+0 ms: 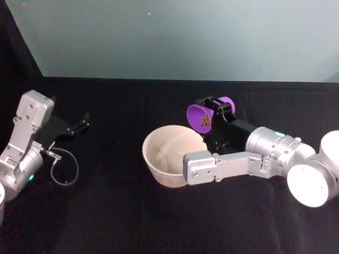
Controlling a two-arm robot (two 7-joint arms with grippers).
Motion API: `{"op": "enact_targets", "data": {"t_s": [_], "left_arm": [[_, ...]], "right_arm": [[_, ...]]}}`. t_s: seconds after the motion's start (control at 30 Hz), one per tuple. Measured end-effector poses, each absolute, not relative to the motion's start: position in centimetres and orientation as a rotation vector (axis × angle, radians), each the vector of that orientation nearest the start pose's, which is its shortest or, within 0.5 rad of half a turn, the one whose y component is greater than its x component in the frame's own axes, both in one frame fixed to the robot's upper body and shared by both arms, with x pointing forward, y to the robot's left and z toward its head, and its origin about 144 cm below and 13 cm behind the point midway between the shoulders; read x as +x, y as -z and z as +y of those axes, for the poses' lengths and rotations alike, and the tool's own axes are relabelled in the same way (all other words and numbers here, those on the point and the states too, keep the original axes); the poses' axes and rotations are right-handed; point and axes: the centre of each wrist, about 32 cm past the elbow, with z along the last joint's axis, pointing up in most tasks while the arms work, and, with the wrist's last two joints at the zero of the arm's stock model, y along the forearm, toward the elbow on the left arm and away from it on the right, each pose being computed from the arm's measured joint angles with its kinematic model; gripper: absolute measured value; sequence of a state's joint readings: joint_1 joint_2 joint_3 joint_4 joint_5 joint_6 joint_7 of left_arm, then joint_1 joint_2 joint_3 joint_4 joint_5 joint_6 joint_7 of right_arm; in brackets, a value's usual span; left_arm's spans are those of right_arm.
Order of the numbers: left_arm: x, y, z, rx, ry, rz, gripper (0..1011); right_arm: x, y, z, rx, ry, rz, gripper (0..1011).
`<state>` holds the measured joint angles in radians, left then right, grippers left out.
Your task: Pick up the cup and pour the mung beans from the cup into the bowl.
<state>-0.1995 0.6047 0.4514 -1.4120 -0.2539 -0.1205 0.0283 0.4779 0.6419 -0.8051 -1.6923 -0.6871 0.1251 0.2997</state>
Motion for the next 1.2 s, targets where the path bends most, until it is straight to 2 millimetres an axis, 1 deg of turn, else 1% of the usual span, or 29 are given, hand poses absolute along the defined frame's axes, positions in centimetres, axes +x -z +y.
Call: {"op": "enact_targets", "data": {"t_s": [0.2, 0.23, 0.33, 1.1, 1.2], "left_arm": [[48.9, -114.0, 31.0, 0.304, -1.248, -0.285, 1000], [48.9, -114.0, 31.0, 0.304, -1.248, -0.285, 1000], [48.9, -114.0, 31.0, 0.304, -1.248, -0.285, 1000], [48.9, -114.0, 31.0, 0.305, -1.248, -0.285, 1000], [48.9, -114.0, 31.0, 0.304, -1.248, -0.285, 1000]], "right_arm": [[49.2, -123.2, -19.2, -0.915, 0.566, -1.254, 734], [48.9, -122.8, -18.8, -0.95, 0.548, -1.349, 734], [48.7, -122.6, -18.6, -0.967, 0.533, -1.393, 734], [48.3, -122.2, -18.1, -1.008, 0.499, -1.522, 735], [48.1, -122.1, -17.9, -1.021, 0.492, -1.559, 735]]}}
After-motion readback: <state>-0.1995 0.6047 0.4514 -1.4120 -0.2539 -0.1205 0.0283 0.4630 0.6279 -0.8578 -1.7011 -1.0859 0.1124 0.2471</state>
